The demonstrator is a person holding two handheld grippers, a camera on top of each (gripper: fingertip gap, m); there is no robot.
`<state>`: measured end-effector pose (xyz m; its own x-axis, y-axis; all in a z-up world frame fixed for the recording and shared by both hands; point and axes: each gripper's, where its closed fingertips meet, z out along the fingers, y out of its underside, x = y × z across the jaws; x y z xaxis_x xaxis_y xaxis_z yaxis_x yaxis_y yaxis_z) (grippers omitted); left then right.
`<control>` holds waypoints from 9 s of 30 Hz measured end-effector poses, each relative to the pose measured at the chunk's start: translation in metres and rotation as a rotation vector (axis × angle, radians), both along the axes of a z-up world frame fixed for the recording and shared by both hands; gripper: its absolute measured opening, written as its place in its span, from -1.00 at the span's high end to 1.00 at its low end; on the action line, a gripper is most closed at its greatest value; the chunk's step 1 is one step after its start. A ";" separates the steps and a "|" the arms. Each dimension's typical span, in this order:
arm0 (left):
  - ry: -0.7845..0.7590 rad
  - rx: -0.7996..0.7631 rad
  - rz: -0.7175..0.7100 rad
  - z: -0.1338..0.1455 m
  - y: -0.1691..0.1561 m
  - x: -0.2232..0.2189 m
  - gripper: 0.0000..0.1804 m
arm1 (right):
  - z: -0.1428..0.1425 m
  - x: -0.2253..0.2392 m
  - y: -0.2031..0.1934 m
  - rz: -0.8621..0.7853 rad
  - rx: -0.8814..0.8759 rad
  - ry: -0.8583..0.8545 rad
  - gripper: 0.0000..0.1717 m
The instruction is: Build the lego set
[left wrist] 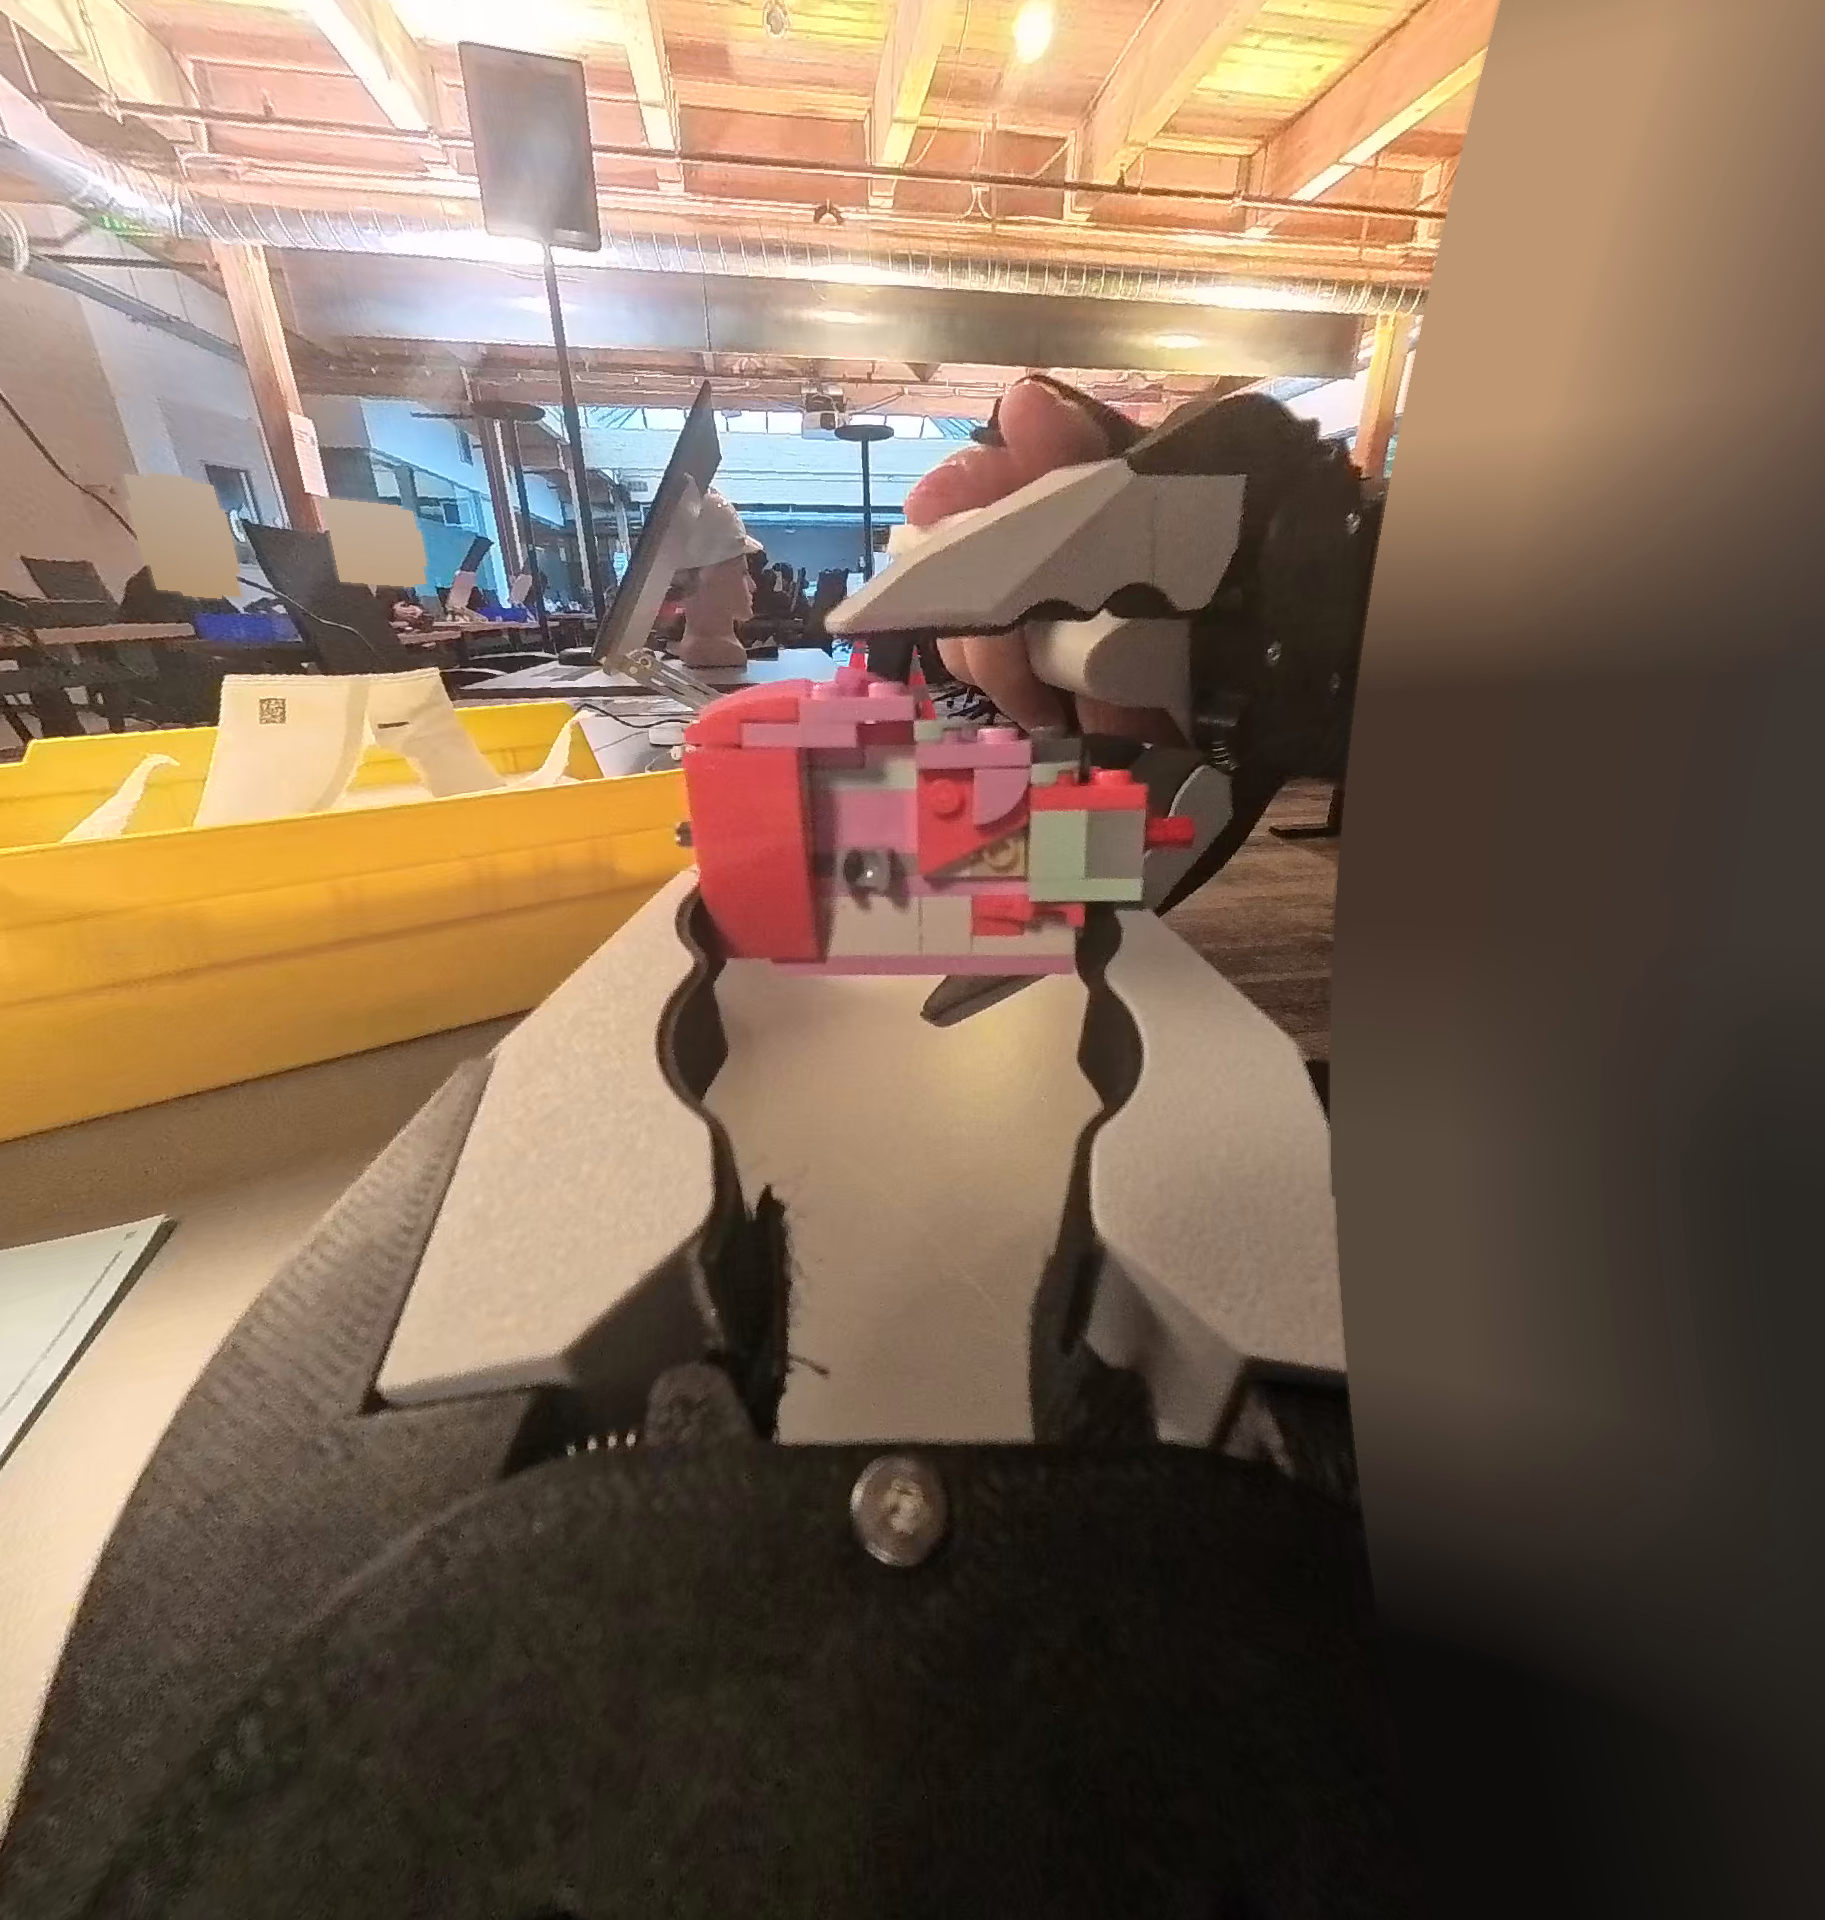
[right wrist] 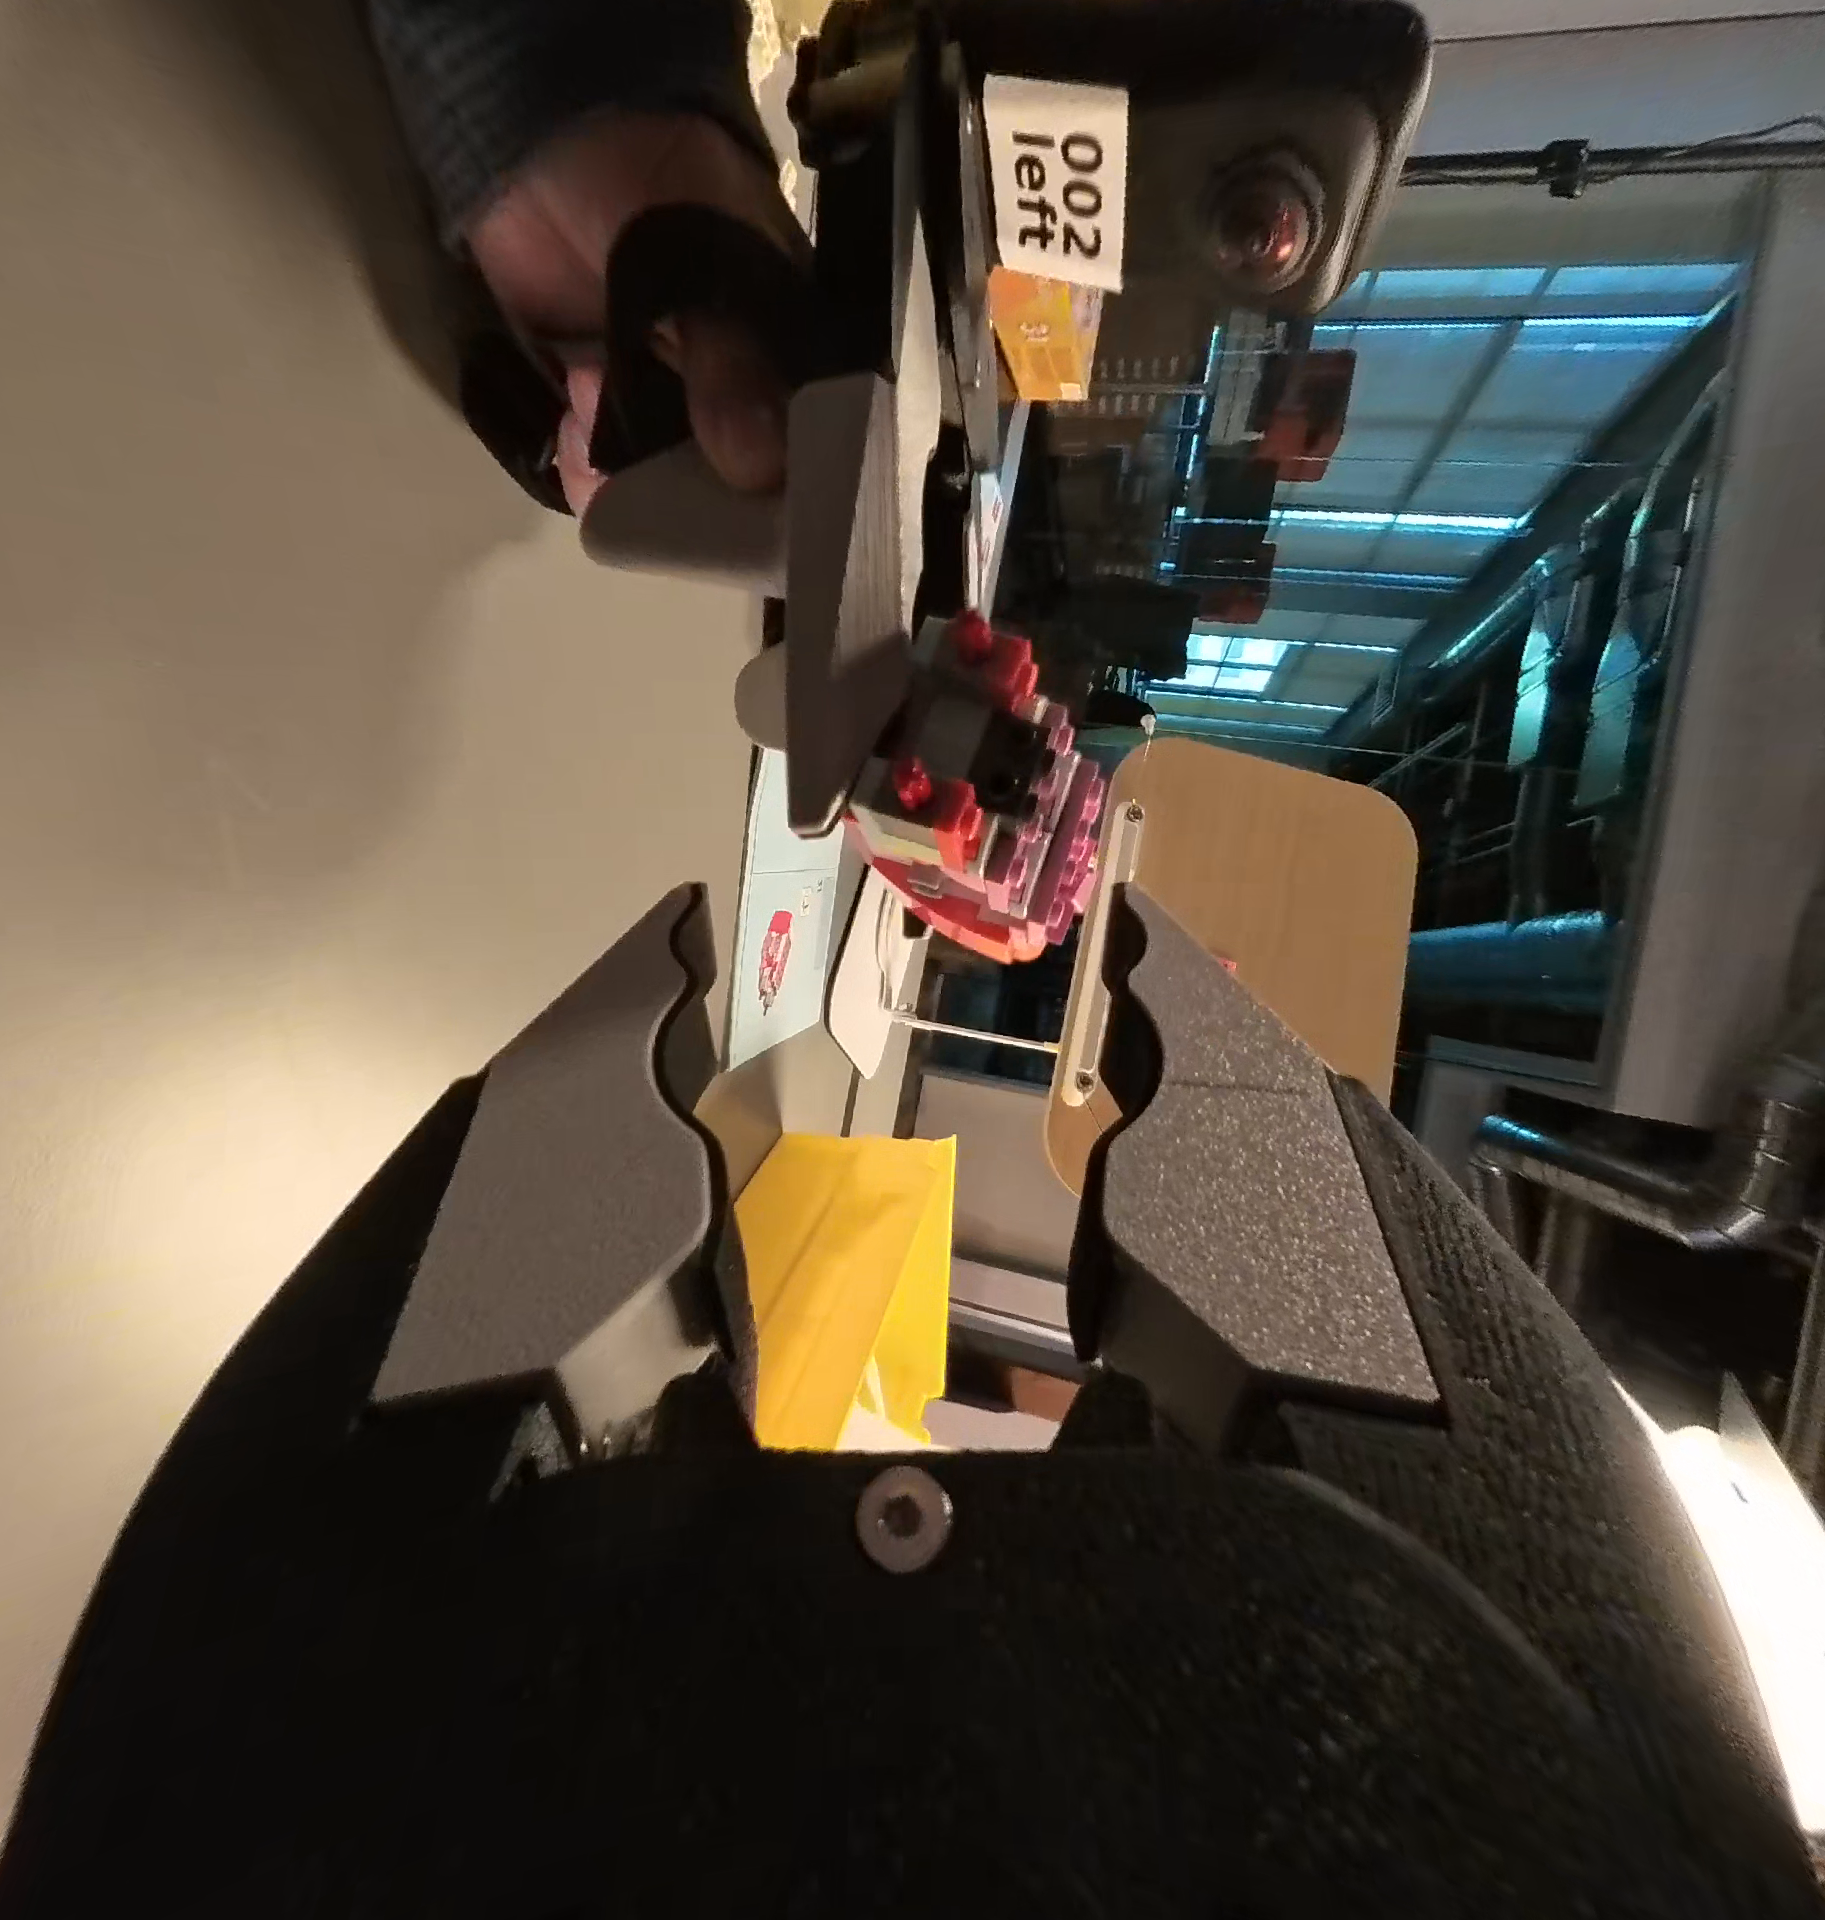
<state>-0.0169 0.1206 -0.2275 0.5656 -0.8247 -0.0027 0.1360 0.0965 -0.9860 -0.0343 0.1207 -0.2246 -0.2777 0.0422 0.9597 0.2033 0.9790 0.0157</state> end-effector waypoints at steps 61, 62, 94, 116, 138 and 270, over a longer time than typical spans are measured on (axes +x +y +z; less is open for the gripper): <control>0.179 0.155 0.459 0.005 0.025 -0.042 0.25 | 0.026 -0.023 0.008 -0.202 -1.769 0.365 0.17; 0.192 0.182 0.479 0.007 0.024 -0.042 0.24 | 0.023 -0.026 0.006 -0.240 -1.718 0.356 0.20; 0.284 0.324 0.590 0.010 0.018 -0.040 -0.02 | -0.078 0.008 0.082 -1.010 -1.420 0.247 0.57; 0.133 0.236 0.607 0.016 0.023 -0.060 -0.02 | -0.005 0.039 0.098 -0.564 -1.409 0.811 0.23; -0.020 -0.049 0.845 0.136 -0.074 -0.148 0.03 | -0.003 0.068 0.160 -0.558 -0.882 0.992 1.00; 0.254 -0.116 0.808 0.153 -0.070 -0.159 1.00 | 0.108 -0.019 0.016 0.302 -1.836 0.446 0.78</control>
<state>-0.1762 0.0501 -0.0746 0.9737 -0.1717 -0.1495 -0.1577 -0.0348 -0.9869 -0.0530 0.1366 -0.1163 -0.2506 0.9451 -0.2097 -0.2556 -0.2735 -0.9273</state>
